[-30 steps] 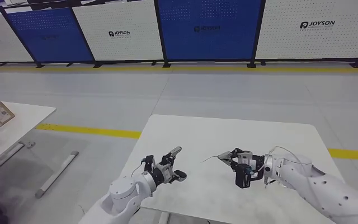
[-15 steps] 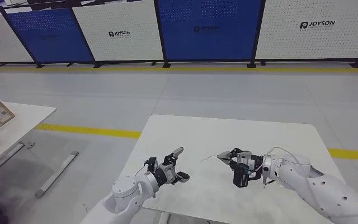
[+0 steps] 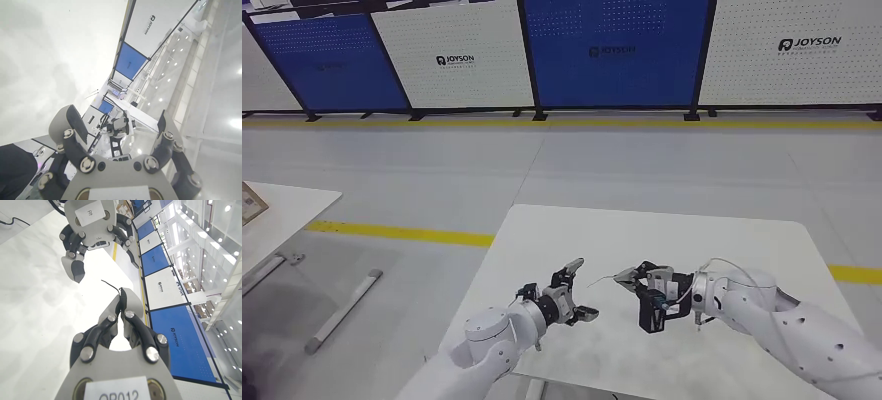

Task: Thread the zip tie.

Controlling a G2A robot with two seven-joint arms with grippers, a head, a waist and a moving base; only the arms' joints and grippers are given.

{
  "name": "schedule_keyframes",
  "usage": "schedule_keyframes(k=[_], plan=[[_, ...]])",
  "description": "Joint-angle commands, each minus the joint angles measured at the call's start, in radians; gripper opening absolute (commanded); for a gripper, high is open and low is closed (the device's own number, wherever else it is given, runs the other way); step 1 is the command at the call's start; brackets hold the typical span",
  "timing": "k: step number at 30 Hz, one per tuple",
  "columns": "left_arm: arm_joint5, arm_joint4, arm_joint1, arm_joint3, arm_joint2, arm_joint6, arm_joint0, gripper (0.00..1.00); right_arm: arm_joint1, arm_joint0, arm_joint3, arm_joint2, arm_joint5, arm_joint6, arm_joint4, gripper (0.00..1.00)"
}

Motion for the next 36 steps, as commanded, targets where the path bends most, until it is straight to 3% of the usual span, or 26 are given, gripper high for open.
schedule_keyframes(k=[1, 6, 11, 14, 16, 22, 26, 30, 31, 32, 34, 36], plan=[[0.000, 0.002, 0.000, -0.001, -0.001, -0.002, 0.002, 1.00, 0.000, 0.000, 0.000, 0.000, 0.000, 0.000, 0.000, 0.00], [-0.001, 0.002, 0.000, -0.002, 0.000, -0.002, 0.002, 1.00, 0.000, 0.000, 0.000, 0.000, 0.000, 0.000, 0.000, 0.00], [-0.074, 0.006, -0.013, -0.032, 0.022, 0.061, 0.014, 1.00, 0.000, 0.000, 0.000, 0.000, 0.000, 0.000, 0.000, 0.00], [-0.092, -0.023, -0.028, -0.031, 0.047, 0.148, -0.017, 1.00, 0.000, 0.000, 0.000, 0.000, 0.000, 0.000, 0.000, 0.00], [-0.080, -0.020, -0.039, -0.015, 0.080, 0.204, -0.053, 1.00, 0.000, 0.000, 0.000, 0.000, 0.000, 0.000, 0.000, 0.00], [-0.080, -0.020, -0.039, -0.015, 0.080, 0.204, -0.053, 1.00, 0.000, 0.000, 0.000, 0.000, 0.000, 0.000, 0.000, 0.00], [-0.099, 0.028, -0.041, -0.011, 0.084, 0.184, -0.044, 1.00, 0.000, 0.000, 0.000, 0.000, 0.000, 0.000, 0.000, 0.00], [-0.079, 0.016, -0.043, -0.021, 0.076, 0.174, -0.032, 1.00, 0.000, 0.000, 0.000, 0.000, 0.000, 0.000, 0.000, 0.00], [-0.080, 0.015, -0.044, -0.025, 0.073, 0.175, -0.029, 0.95, 0.000, 0.000, 0.000, 0.000, 0.000, 0.000, 0.000, 0.00], [-0.080, 0.014, -0.044, -0.028, 0.072, 0.177, -0.027, 0.72, 0.000, 0.000, 0.000, 0.000, 0.000, 0.000, 0.000, 0.00], [-0.077, 0.008, -0.047, -0.032, 0.070, 0.182, -0.023, 0.48, 0.000, 0.000, 0.000, 0.000, 0.000, 0.000, 0.000, 0.00], [-0.069, 0.001, -0.049, -0.034, 0.069, 0.187, -0.024, 0.45, 0.000, 0.000, 0.000, 0.000, 0.000, 0.000, 0.000, 0.00]])
